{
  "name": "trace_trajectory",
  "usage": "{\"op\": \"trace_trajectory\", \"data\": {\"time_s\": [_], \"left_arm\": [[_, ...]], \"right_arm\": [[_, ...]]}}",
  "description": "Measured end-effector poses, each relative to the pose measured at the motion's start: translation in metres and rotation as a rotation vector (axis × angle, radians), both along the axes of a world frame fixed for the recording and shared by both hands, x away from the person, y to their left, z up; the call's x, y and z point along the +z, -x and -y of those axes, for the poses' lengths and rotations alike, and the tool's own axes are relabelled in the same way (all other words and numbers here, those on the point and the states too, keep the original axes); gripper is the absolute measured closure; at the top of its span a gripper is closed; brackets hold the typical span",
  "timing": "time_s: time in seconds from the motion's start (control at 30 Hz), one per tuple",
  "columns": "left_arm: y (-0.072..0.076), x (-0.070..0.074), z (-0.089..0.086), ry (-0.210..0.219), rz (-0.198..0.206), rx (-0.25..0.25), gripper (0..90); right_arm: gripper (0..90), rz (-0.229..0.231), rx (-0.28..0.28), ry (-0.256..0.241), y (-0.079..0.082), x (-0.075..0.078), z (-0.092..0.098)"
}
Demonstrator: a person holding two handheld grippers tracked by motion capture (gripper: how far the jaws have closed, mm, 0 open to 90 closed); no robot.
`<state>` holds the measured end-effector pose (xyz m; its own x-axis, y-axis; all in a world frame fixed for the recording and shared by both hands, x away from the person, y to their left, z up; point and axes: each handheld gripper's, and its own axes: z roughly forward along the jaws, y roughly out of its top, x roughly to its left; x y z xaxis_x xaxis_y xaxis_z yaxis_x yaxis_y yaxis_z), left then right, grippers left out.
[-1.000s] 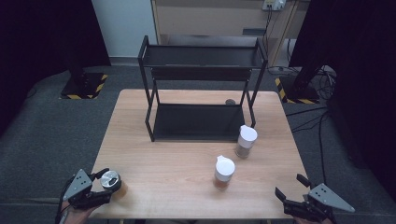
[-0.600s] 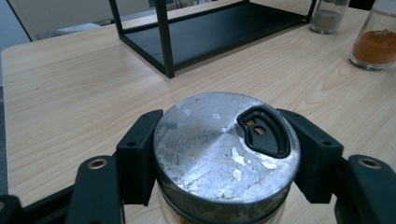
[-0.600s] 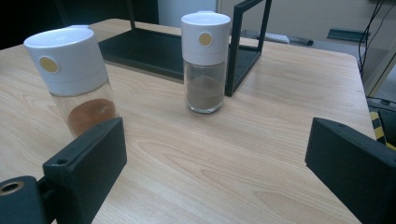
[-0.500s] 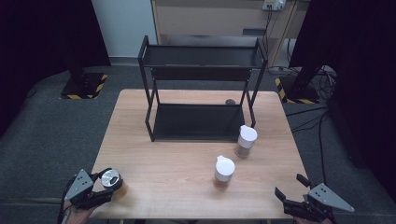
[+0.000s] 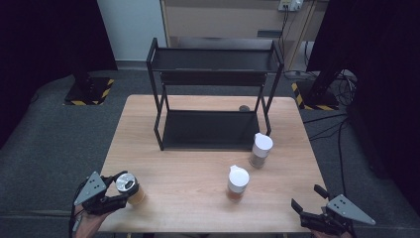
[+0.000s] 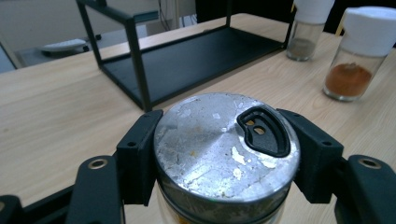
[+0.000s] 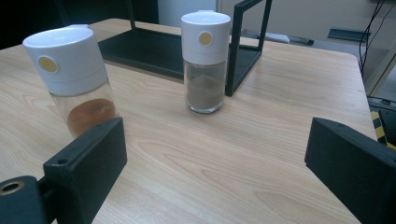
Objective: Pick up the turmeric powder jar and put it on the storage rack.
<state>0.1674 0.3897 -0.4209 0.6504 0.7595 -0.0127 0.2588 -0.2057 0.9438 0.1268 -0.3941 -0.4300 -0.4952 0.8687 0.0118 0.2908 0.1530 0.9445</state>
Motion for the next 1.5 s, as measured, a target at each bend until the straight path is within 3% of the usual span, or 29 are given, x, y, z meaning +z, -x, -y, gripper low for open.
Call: {"op": "trace_trajectory", "data": {"time_s": [0.3,0.4,0.67,0.97,1.23,1.5], "left_arm": [[-0.016,0.019,0.017,0.018,0.005,-0.042,34.3],[-0.024,0.028,0.025,0.003,0.001,-0.055,34.2],[-0.048,0.043,0.043,0.020,0.003,-0.080,34.2],[-0.078,0.055,0.061,0.060,0.007,-0.084,34.2],[-0.106,0.070,0.079,0.042,0.033,-0.070,34.3],[-0.129,0.074,0.094,0.043,0.039,-0.057,34.3]], "right_arm": [[5.9,-0.004,0.002,0.000,0.000,0.000,0.000],[5.9,-0.004,0.002,0.000,-0.001,0.000,0.000],[6.0,-0.006,0.003,0.000,-0.001,0.000,0.000],[6.0,-0.005,0.005,-0.002,-0.001,0.000,0.001],[6.1,-0.005,0.011,-0.005,-0.001,-0.001,0.002],[6.1,-0.005,0.011,-0.006,-0.001,-0.001,0.002]]}}
